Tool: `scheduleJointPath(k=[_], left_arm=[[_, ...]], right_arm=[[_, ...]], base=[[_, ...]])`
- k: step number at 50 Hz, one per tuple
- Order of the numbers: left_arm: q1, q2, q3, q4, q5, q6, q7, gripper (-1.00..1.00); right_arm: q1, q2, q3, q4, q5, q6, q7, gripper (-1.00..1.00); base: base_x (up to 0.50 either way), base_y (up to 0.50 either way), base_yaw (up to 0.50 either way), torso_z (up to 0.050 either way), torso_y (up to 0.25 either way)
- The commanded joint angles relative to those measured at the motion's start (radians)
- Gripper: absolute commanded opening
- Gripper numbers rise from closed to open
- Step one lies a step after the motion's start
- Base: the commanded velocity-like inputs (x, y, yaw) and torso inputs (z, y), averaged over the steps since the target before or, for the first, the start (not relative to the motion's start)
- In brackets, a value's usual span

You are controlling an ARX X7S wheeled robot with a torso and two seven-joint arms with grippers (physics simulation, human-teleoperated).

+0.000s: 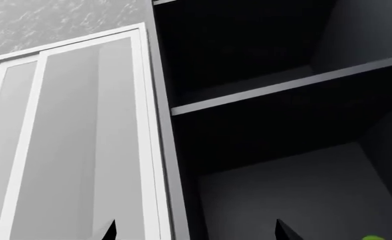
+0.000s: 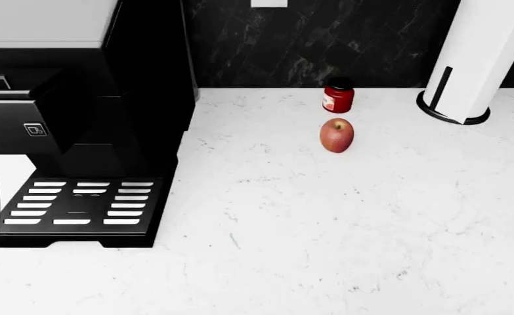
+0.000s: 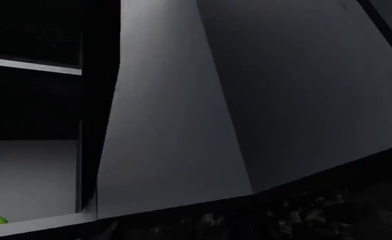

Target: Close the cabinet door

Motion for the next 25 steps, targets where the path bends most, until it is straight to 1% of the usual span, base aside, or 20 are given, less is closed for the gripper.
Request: scheduleJointPath(k=[1,8,10,13,17,21,25], left_arm=[[0.007,0.002,0.007,0.003,-0.003,0.0,-0.004,1.0],[0.012,-0.005,0.0,0.01,-0.008,-0.007,-0.009,1.0],[0.013,-0.007,0.0,0.01,-0.008,-0.009,-0.01,1.0],[0.006,-0.007,-0.002,0.011,-0.009,-0.014,-0.013,1.0],[0.006,-0.008,0.003,0.01,-0.008,-0.014,-0.014,1.0],[0.002,-0.011,0.009,0.006,-0.006,-0.012,-0.012,1.0],[-0.001,-0.018,0.013,0.001,-0.004,-0.01,-0.01,1.0]], right_arm=[[-0.066,0.07,0.066,0.062,0.052,-0.005,0.074,1.0],[-0.104,0.107,0.17,0.09,0.025,0.036,0.075,1.0],[-0.113,0.14,0.175,0.088,-0.01,0.059,0.089,1.0],[-0.103,0.175,0.175,0.089,-0.069,0.07,0.065,1.0],[-0.054,0.177,0.17,0.096,-0.145,0.024,-0.089,1.0],[-0.026,0.198,0.106,0.086,-0.275,-0.047,-0.315,1.0],[-0.017,0.229,0.053,0.101,-0.371,-0.109,-0.431,1.0]], base=[[0.0,0.0,0.0,0.0,0.0],[0.0,0.0,0.0,0.0,0.0],[0.0,0.0,0.0,0.0,0.0],[0.0,0.0,0.0,0.0,0.0],[0.0,0.0,0.0,0.0,0.0],[0.0,0.0,0.0,0.0,0.0],[0.0,0.0,0.0,0.0,0.0]])
